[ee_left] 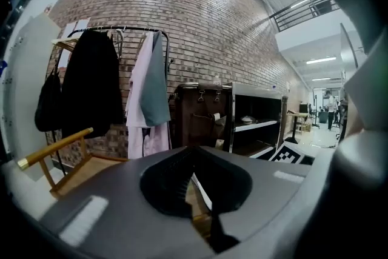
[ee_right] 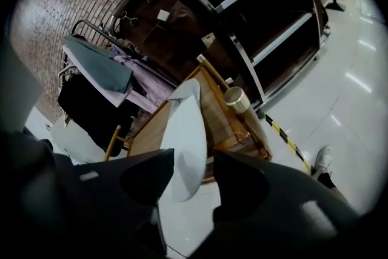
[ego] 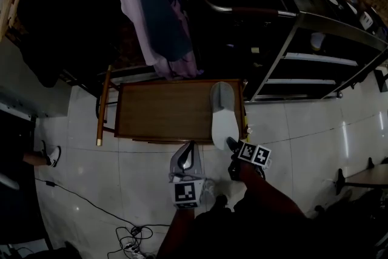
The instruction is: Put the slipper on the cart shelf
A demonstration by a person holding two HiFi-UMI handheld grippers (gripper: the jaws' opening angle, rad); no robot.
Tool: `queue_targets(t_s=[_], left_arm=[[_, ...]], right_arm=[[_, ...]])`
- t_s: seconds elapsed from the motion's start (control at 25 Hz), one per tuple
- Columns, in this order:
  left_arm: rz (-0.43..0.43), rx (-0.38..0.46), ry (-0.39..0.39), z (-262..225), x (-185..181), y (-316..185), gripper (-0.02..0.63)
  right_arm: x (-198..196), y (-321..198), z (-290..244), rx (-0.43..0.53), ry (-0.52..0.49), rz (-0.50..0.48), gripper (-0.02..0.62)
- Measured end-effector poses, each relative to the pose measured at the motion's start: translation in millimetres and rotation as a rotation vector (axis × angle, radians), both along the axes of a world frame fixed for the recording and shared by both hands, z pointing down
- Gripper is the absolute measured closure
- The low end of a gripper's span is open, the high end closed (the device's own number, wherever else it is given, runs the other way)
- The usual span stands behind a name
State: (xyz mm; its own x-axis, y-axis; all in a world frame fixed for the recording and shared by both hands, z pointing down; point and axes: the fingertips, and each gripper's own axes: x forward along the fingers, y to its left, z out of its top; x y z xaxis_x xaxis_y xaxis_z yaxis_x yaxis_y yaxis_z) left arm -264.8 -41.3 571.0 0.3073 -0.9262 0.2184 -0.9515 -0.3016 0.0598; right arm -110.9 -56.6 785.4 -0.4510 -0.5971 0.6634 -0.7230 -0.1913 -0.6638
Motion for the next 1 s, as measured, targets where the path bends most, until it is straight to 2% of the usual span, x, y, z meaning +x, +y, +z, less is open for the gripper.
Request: queue_targets(t_s=[0.12, 0.2, 0.48, 0.84, 1.0], left_arm=[[-0.018, -0.009, 0.006, 3, -6, 1, 0.591], [-0.021, -0.008, 0.004, 2, -7, 1, 0.591], [-0.03, -0.032, 0.002, 8, -9, 7, 0.591], [-0.039, -0.045, 0.028, 10, -8, 9, 0.591], [-0.03, -0.031, 0.053, 0, -3, 7, 0.591]], right_arm=[[0, -4, 3, -0.016, -0.011, 0.014, 0.418], [-1, -4, 1, -0.01, -0.018, 0.006, 0.462], [-8, -5, -8, 0.011, -0.034, -0.001, 0.521], [-7, -2, -56, 0.187, 0.081, -0.084, 0.552], [-4, -5, -97, 0.332, 0.205, -0.14, 0.554]])
